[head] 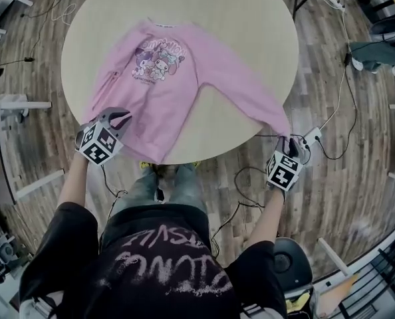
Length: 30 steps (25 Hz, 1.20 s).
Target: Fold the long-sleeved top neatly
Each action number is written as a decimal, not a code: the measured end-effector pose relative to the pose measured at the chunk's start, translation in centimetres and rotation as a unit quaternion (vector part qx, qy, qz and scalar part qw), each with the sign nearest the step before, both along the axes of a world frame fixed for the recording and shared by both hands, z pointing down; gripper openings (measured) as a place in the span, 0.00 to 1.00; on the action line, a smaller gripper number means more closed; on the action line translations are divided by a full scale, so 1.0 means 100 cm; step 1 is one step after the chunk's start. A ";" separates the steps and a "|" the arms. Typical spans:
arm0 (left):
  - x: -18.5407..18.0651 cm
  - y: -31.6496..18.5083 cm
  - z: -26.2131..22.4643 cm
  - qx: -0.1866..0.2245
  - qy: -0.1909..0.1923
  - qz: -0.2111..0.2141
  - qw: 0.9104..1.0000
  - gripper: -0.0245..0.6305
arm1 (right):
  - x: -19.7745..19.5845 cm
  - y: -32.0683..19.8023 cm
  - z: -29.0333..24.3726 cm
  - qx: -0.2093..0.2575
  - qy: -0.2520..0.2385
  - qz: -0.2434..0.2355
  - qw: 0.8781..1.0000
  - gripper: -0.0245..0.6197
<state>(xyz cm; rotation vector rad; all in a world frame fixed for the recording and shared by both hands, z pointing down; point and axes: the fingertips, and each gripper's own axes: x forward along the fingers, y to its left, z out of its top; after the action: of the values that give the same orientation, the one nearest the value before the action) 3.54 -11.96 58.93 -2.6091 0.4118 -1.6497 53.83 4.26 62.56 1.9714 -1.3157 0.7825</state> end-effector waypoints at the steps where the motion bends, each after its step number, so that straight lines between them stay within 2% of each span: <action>1: -0.006 -0.003 0.000 0.003 -0.003 -0.003 1.000 0.12 | -0.008 0.008 0.007 -0.005 -0.008 0.000 1.000 0.24; 6: -0.035 -0.022 -0.005 0.027 0.003 -0.021 0.999 0.12 | -0.041 0.026 0.015 -0.006 -0.019 0.007 1.000 0.24; 10: -0.066 -0.030 -0.013 0.050 0.015 -0.034 0.998 0.12 | -0.077 0.021 -0.008 0.022 -0.007 0.002 1.000 0.18; 14: -0.114 -0.032 -0.017 0.063 0.038 -0.060 0.996 0.12 | -0.137 0.011 -0.034 0.047 0.010 -0.019 0.999 0.07; 17: -0.157 -0.035 -0.012 0.057 0.056 -0.079 0.994 0.13 | -0.198 -0.003 -0.049 0.059 0.015 -0.040 0.997 0.05; 20: -0.200 -0.031 -0.002 0.030 0.081 -0.100 0.991 0.17 | -0.275 -0.015 -0.058 0.065 0.007 -0.072 0.995 0.05; 24: -0.235 -0.025 0.008 -0.037 0.142 -0.111 0.983 0.26 | -0.379 -0.032 -0.046 0.039 -0.009 -0.124 0.991 0.15; 26: -0.240 -0.017 0.015 -0.067 0.158 -0.090 0.981 0.30 | -0.422 -0.038 -0.036 0.028 -0.022 -0.141 0.989 0.21; 30: -0.236 0.009 0.035 -0.105 0.156 -0.024 0.982 0.37 | -0.479 -0.048 -0.019 0.003 -0.031 -0.169 0.985 0.30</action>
<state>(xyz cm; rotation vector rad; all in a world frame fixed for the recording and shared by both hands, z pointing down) -20.08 -11.06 62.46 -3.0519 0.3257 -1.3633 5.96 -0.57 60.69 1.6766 -1.6350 0.6774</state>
